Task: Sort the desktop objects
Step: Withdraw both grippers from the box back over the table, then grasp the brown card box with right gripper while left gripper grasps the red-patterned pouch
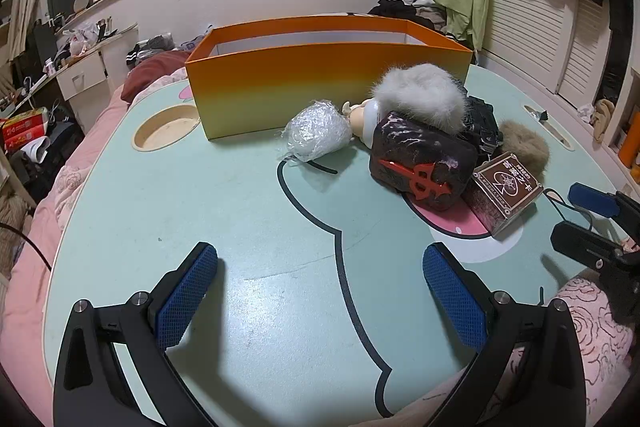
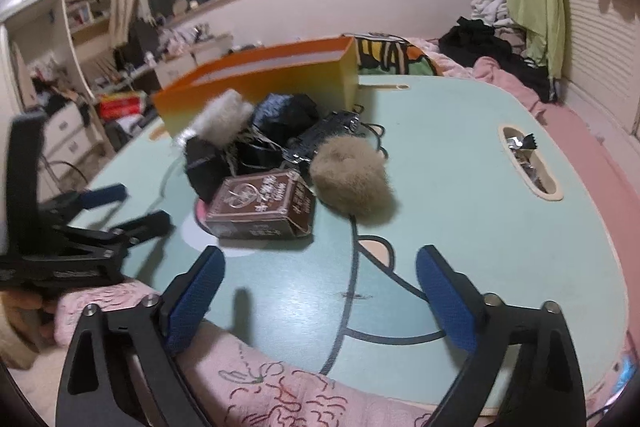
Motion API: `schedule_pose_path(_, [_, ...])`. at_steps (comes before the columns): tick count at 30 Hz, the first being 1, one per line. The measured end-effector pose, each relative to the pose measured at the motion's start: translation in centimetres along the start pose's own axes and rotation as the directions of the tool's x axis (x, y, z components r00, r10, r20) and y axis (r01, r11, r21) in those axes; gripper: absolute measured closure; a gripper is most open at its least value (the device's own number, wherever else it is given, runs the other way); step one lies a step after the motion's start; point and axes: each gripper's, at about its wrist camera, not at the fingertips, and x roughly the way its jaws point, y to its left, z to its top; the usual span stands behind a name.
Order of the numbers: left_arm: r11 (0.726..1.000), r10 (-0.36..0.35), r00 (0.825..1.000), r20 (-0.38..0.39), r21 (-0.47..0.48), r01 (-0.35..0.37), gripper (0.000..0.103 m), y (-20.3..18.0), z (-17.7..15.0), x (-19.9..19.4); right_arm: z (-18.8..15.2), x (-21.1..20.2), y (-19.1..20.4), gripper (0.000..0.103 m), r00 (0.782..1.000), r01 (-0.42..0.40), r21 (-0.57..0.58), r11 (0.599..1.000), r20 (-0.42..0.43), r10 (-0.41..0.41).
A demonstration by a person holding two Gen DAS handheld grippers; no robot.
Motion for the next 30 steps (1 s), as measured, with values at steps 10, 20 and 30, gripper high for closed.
schedule_pose_path(10, [1.0, 0.0, 1.0, 0.0, 0.0, 0.0, 0.001, 0.0, 0.0, 0.0, 3.4, 2.2, 4.5, 0.032, 0.996, -0.058, -0.128, 0.99, -0.073, 0.049])
schedule_pose_path(20, [1.0, -0.005, 1.0, 0.002, 0.002, 0.005, 0.001, 0.0, 0.0, -0.1, 3.3, 3.0, 4.5, 0.047, 0.993, -0.104, -0.093, 0.99, -0.065, 0.098])
schedule_pose_path(30, [0.962, -0.178, 0.976, 0.125, 0.229, 0.146, 0.008, -3.5, 3.6, -2.5, 2.5, -0.7, 2.6, 0.046, 0.975, -0.166, -0.009, 0.986, 0.148, 0.166])
